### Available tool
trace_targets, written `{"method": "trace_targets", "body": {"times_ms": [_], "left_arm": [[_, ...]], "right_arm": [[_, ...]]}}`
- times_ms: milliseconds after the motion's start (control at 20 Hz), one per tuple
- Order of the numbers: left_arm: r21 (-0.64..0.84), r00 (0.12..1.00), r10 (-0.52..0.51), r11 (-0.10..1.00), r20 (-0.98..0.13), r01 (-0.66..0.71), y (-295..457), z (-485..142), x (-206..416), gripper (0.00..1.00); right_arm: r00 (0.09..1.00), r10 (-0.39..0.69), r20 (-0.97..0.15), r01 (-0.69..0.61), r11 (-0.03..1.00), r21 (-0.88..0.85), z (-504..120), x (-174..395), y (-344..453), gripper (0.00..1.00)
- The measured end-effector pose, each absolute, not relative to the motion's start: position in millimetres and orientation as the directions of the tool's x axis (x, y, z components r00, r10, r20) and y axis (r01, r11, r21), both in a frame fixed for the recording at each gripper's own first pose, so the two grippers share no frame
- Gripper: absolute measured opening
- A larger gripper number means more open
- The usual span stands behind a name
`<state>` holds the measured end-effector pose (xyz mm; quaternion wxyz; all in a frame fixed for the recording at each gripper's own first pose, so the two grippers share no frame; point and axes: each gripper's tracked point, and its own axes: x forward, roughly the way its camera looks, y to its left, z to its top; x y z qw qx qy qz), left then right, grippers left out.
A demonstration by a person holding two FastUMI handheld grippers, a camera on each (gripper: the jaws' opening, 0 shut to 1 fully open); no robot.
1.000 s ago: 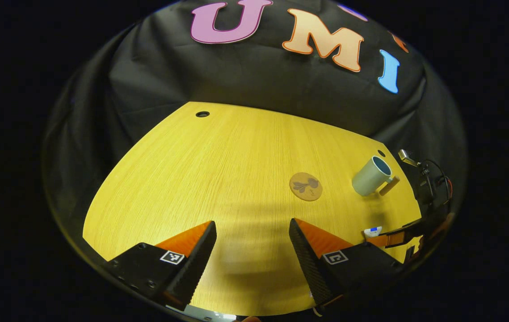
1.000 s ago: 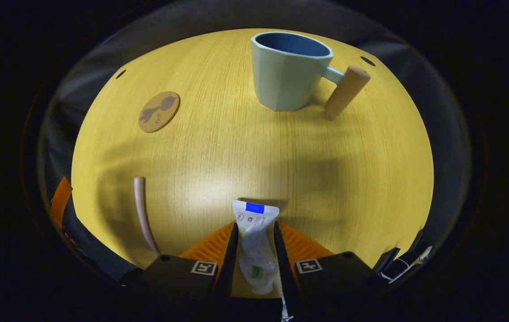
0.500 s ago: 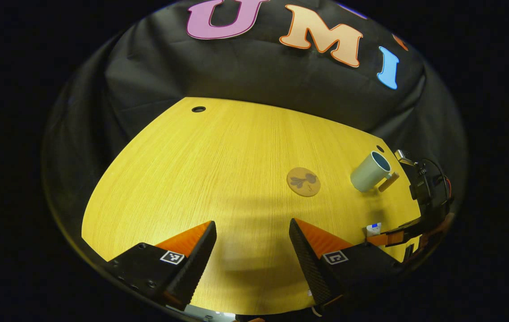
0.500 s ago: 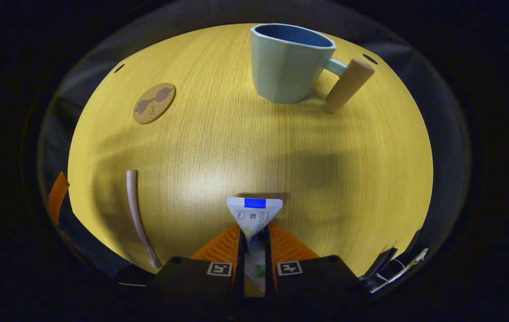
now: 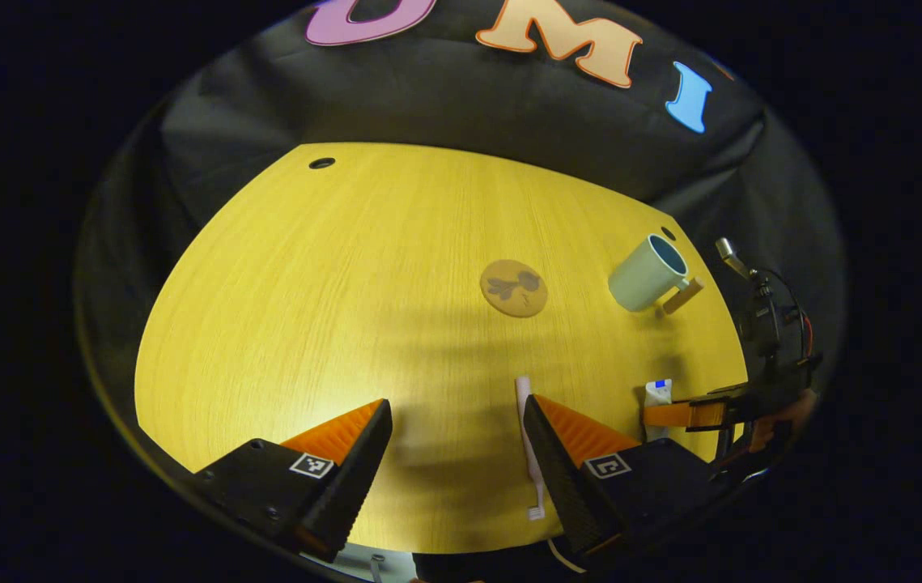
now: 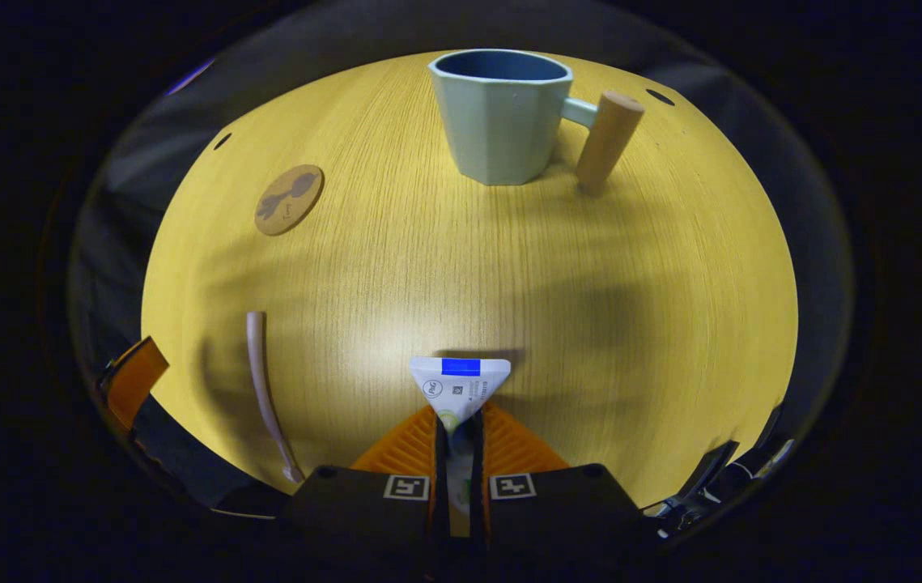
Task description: Put the toothbrush and toothpaste on the desktop into the cup, then pick up the cup and place it on the coaster on the desktop.
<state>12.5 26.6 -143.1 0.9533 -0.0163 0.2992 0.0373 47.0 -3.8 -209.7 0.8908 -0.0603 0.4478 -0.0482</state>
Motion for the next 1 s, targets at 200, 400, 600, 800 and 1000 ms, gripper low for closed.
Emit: {"method": "trace_targets", "body": {"times_ms": [200,400,600,800,1000], "left_arm": [[-0.001,0.723,0.051,0.997,-0.689,-0.071,10.0,-161.8,10.0,0.96],[0.022,0.639,0.077,0.995,-0.765,-0.094,-3.8,-173.0,13.4,0.95],[0.066,0.596,0.127,0.990,-0.792,-0.124,-11.4,-176.8,30.3,0.95],[0.077,0.556,0.141,0.988,-0.819,-0.136,-16.4,-187.4,44.7,0.81],[0.089,0.529,0.159,0.984,-0.833,-0.155,-15.5,-193.0,47.7,0.69]], "right_arm": [[0.632,-0.109,-0.767,0.058,0.994,-0.094,-194.9,35.4,-14.9,0.13],[0.648,-0.102,-0.755,0.068,0.995,-0.077,-188.9,22.2,-35.9,0.12],[0.652,-0.097,-0.752,0.086,0.995,-0.053,-185.1,14.8,-64.5,0.12],[0.657,-0.110,-0.746,0.113,0.992,-0.048,-176.0,15.6,-98.8,0.13],[0.666,-0.121,-0.736,0.152,0.988,-0.025,-163.9,19.7,-123.2,0.13]]}}
